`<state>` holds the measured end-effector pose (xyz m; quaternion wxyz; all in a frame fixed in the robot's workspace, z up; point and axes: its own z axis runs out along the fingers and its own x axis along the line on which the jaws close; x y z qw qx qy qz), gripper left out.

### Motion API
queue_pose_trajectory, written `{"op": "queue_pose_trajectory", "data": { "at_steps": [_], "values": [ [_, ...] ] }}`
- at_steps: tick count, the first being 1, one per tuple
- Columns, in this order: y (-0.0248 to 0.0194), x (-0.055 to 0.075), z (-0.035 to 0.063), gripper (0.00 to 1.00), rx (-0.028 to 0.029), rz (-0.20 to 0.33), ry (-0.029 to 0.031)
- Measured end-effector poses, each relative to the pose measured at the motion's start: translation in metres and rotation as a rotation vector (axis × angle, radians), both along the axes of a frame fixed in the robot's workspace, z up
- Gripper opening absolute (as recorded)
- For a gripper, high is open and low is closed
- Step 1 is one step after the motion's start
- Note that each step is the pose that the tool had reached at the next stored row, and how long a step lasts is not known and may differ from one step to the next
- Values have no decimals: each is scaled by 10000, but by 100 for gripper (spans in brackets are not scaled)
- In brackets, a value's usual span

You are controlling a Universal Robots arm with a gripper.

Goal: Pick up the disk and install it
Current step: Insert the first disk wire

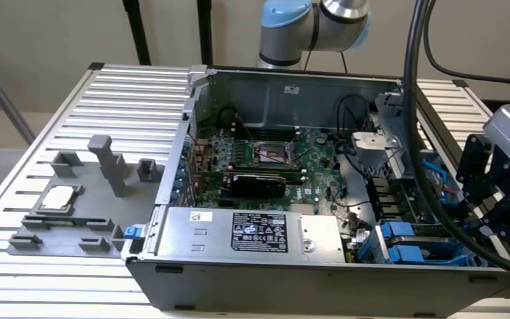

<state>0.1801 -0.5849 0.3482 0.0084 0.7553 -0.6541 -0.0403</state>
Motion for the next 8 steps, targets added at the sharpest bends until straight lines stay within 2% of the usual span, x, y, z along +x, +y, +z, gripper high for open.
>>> {"op": "queue_pose_trajectory", "data": {
  "at_steps": [8],
  "values": [
    [0, 0, 0, 0, 11, 93, 0]
  ]
}}
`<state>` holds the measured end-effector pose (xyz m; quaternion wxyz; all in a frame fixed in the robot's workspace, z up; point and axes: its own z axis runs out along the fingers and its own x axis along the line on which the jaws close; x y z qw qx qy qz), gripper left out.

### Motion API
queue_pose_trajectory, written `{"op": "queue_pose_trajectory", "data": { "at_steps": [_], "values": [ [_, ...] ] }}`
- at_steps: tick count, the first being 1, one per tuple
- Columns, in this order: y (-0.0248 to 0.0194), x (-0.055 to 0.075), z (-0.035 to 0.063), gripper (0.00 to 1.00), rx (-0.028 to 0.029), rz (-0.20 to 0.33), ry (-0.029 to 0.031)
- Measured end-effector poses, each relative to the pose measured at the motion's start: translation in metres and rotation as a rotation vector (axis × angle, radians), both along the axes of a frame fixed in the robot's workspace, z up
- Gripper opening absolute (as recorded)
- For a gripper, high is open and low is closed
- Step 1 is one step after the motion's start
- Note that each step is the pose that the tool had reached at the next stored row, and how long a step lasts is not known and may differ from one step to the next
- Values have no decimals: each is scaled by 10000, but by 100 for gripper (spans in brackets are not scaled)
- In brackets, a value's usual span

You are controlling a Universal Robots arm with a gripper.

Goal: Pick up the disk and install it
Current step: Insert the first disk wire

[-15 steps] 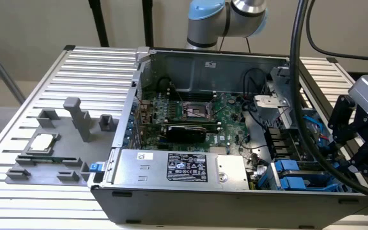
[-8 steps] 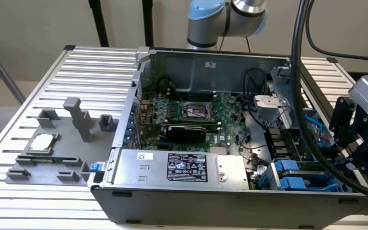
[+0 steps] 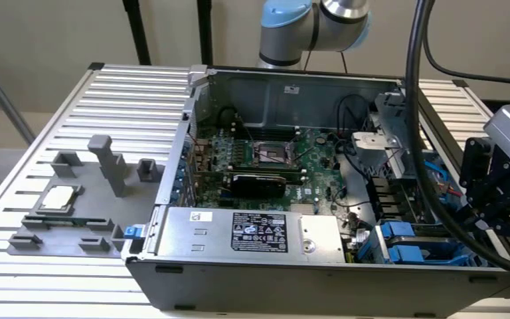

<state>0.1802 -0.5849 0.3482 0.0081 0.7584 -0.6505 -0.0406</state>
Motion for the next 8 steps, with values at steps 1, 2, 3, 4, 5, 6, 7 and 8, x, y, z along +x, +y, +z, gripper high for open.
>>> {"op": "queue_pose_trajectory", "data": {
  "at_steps": [1, 2, 3, 4, 5, 6, 7, 8],
  "values": [
    [0, 0, 0, 0, 1, 10, 0],
    [0, 0, 0, 0, 2, 21, 0],
    [0, 1, 0, 0, 2, 31, 0],
    [0, 0, 0, 0, 2, 38, 0],
    [0, 1, 0, 0, 2, 46, 0],
    [0, 1, 0, 0, 1, 53, 0],
    [0, 0, 0, 100, 1, 60, 0],
    [0, 0, 0, 100, 1, 67, 0]
  ]
}}
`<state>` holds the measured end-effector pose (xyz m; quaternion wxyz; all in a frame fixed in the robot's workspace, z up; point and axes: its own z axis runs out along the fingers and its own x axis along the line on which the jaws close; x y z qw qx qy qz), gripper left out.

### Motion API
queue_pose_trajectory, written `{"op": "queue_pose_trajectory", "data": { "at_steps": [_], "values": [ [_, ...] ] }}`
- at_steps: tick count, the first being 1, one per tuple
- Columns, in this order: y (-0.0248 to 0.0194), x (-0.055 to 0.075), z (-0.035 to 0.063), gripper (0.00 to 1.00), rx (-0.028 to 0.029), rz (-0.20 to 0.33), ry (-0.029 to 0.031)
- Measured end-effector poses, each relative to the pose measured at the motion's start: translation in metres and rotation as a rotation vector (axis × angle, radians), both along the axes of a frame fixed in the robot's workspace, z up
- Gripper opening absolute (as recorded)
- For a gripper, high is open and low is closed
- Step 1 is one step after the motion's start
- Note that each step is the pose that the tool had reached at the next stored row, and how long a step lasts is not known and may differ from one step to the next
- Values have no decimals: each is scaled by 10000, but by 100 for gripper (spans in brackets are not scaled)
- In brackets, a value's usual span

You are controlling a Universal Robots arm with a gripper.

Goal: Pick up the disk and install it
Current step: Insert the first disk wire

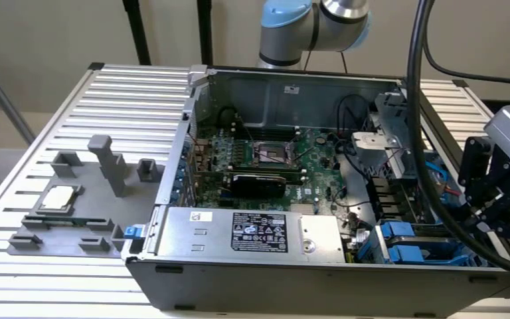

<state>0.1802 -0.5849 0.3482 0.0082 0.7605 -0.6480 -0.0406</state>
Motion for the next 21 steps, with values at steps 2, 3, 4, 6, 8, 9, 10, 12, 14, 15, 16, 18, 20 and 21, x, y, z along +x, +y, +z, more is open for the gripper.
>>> {"op": "queue_pose_trajectory", "data": {
  "at_steps": [2, 3, 4, 6, 8, 9, 10, 12, 14, 15, 16, 18, 20, 21],
  "values": [
    [0, 0, 0, 100, 3, 14, 0],
    [0, 0, 0, 100, 6, 22, 0],
    [0, 0, 0, 100, 7, 31, 0],
    [0, 0, -5, 100, 14, 51, 0],
    [0, 0, -11, 100, 23, 72, 0],
    [0, 0, -12, 100, 26, 82, 0],
    [0, 0, -13, 100, 28, 92, 0],
    [0, 0, -15, 0, 31, 108, 0],
    [1, 0, -15, 0, 32, 123, 1],
    [2, 0, -16, 0, 32, 129, 1],
    [4, 0, -16, 0, 32, 134, 0],
    [12, -1, -15, 0, 31, 141, 0],
    [25, -6, -8, 0, 30, 148, 0],
    [33, -13, -4, 0, 30, 150, 0]
  ]
}}
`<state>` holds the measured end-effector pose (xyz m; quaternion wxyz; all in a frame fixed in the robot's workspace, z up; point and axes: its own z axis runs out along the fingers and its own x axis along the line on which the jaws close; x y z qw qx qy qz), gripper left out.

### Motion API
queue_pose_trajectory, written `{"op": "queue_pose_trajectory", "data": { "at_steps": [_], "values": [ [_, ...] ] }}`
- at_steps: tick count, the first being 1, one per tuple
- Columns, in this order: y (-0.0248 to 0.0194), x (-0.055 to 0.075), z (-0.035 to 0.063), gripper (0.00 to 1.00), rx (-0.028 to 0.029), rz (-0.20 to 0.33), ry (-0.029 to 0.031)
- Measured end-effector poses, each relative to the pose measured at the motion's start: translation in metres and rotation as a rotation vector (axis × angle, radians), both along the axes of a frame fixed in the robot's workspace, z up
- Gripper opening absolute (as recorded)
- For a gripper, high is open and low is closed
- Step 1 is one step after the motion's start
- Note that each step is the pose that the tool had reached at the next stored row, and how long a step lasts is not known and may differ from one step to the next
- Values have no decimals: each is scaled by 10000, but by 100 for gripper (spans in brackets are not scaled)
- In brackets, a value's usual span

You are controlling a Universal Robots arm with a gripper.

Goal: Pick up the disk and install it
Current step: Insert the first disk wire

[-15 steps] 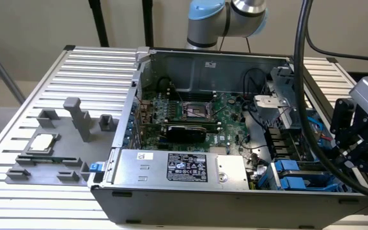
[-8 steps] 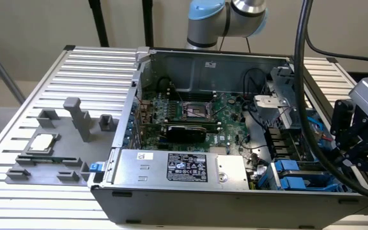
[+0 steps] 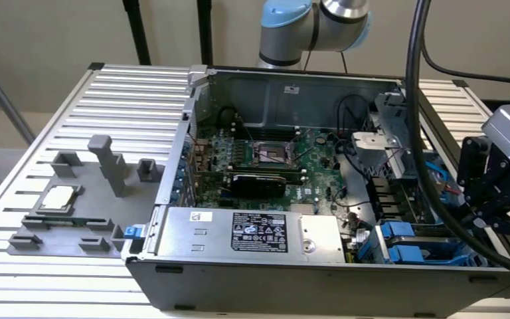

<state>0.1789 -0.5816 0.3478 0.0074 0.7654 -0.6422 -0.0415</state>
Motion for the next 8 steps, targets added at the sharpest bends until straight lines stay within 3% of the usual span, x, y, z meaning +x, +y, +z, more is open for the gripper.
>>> {"op": "queue_pose_trajectory", "data": {
  "at_steps": [8],
  "values": [
    [38, -200, 19, 0, 0, 4, 0]
  ]
}}
